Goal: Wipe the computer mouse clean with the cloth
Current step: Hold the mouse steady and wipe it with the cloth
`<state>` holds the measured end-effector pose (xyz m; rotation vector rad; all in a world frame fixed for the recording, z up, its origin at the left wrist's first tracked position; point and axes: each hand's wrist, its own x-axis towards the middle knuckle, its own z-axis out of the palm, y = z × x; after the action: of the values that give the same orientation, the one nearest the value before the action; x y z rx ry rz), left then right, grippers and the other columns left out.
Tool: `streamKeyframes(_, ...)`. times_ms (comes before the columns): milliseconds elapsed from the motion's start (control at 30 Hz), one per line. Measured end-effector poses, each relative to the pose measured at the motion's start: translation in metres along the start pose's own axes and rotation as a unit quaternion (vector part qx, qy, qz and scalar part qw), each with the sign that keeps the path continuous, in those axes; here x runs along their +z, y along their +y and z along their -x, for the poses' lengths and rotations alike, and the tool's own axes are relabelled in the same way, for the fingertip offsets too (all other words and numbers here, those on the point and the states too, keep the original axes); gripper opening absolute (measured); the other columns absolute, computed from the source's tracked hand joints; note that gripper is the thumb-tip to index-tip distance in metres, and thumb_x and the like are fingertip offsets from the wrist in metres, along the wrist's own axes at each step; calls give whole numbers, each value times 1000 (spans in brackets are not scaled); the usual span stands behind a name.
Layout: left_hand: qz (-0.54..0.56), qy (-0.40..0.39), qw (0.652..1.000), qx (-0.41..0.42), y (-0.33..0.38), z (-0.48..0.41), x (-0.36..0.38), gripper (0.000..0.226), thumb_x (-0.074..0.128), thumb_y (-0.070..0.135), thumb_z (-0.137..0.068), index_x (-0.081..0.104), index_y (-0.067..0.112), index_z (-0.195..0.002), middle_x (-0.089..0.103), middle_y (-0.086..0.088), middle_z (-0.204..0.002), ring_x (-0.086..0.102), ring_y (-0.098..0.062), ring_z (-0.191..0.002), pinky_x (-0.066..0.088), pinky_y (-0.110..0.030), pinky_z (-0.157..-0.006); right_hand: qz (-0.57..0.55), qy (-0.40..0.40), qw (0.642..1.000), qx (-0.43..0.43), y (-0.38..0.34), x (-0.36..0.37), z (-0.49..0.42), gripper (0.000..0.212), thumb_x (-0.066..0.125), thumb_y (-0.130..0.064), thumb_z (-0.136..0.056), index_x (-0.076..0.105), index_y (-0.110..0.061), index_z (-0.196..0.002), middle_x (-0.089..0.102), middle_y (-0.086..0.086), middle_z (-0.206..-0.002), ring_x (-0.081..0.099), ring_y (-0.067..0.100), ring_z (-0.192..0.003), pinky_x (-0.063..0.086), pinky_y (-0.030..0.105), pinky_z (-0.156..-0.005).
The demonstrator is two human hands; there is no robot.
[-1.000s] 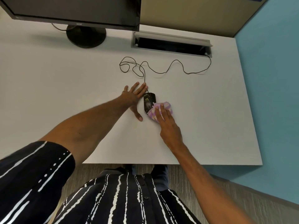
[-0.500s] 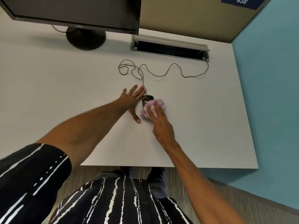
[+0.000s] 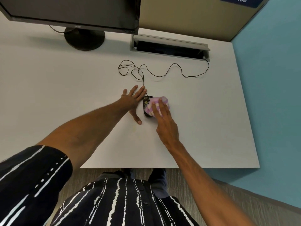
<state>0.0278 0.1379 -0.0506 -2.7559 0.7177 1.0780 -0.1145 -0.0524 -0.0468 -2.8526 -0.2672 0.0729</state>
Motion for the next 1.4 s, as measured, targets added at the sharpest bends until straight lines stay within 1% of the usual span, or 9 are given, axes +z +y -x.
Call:
streamKeyframes(167, 4, 10, 1000, -2, 0, 1, 2, 180, 85, 92, -56, -31, 18, -171, -37, -2, -179, -29, -34, -168, 2, -69, -135, 24, -47, 998, -29, -14, 17, 5, 82, 48, 8, -97, 15, -19, -166, 6, 9, -175, 9, 34, -162, 40, 54, -121)
streamKeyframes(367, -1, -6, 1000, -1, -1, -1, 0, 181, 85, 92, -56, -36, 20, -169, -42, -1, -176, -34, -34, -166, -2, -69, -135, 28, -39, 999, -9, 12, 16, 44, 94, 48, 21, -86, 19, -19, -166, 8, 6, -175, 8, 32, -162, 47, 50, -117)
streamKeyframes(533, 2, 1, 1000, 5, -3, 0, 2, 182, 85, 93, -55, -35, 20, -170, -41, -1, -177, -32, -34, -167, 0, -70, -135, 9, 0, 1000, 11, 14, 8, 33, 91, 46, 20, -87, 22, -21, -165, 10, 3, -175, 11, 27, -163, 63, 37, -92)
streamKeyframes(833, -3, -1, 1000, 2, 0, 1, 0, 180, 86, 91, -57, -34, 19, -170, -40, -2, -177, -33, -35, -167, 0, -70, -135, 39, -52, 998, -27, -17, 18, 16, 82, 45, 10, -93, 20, -19, -165, 14, 13, -174, 15, 39, -160, 48, 56, -114)
streamKeyframes(967, -1, -11, 1000, 2, 0, -1, -1, 181, 86, 91, -56, -37, 20, -168, -43, -2, -175, -35, -35, -165, -2, -70, -135, 61, -100, 992, -54, 2, 19, 39, 87, 46, 11, -93, 11, -21, -167, 0, 7, -176, 2, 31, -163, 34, 54, -125)
streamKeyframes(1100, -2, -14, 1000, 2, -1, 0, -1, 181, 85, 92, -56, -38, 20, -168, -44, -1, -175, -35, -35, -165, -1, -71, -135, 9, -53, 998, -14, 12, 10, 54, 94, 48, 20, -85, 23, -23, -165, 10, 3, -175, 14, 26, -162, 59, 40, -97)
streamKeyframes(1233, -1, 3, 1000, 7, -2, 2, 1, 180, 84, 93, -56, -34, 19, -170, -40, -2, -177, -32, -35, -167, 1, -71, -134, -2, -8, 1000, 11, 7, 2, 33, 92, 44, 19, -86, 23, -23, -165, 6, -1, -176, 10, 21, -163, 62, 31, -82)
streamKeyframes(1300, 4, 12, 1000, 11, -3, 2, 3, 180, 84, 93, -56, -32, 19, -171, -38, -2, -178, -31, -35, -167, 1, -71, -134, 8, -15, 1000, -8, -2, 0, 16, 92, 44, 18, -84, 26, -24, -164, 11, 3, -175, 17, 27, -162, 62, 34, -83)
streamKeyframes(1400, 9, 17, 1000, 15, -4, 2, 4, 178, 85, 91, -57, -30, 18, -172, -36, -3, -179, -29, -35, -168, 1, -71, -135, 19, -48, 998, -34, -15, 4, 0, 82, 46, 11, -92, 24, -19, -165, 13, 8, -175, 15, 32, -161, 52, 45, -111)
